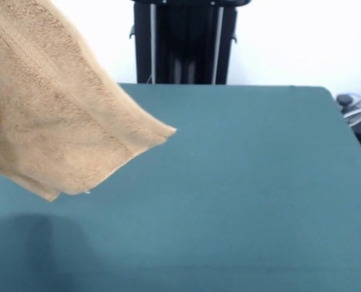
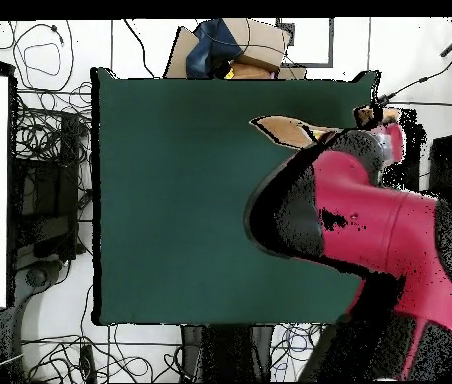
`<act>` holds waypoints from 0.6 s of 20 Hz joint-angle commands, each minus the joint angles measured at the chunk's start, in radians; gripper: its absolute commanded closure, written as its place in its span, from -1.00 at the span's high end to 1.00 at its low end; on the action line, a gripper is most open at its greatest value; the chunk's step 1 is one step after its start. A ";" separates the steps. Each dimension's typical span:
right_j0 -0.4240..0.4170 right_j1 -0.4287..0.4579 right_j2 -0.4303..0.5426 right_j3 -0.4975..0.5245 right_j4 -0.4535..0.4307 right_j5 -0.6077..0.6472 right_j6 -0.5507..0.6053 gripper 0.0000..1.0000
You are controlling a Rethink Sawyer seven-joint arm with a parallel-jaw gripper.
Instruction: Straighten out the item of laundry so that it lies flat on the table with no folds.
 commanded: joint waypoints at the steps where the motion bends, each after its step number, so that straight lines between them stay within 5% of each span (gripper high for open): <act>1: 0.040 0.055 -0.036 0.115 -0.082 -0.082 0.166 -1.00; 12: 0.118 0.202 -0.192 0.057 -0.039 -0.239 0.283 -1.00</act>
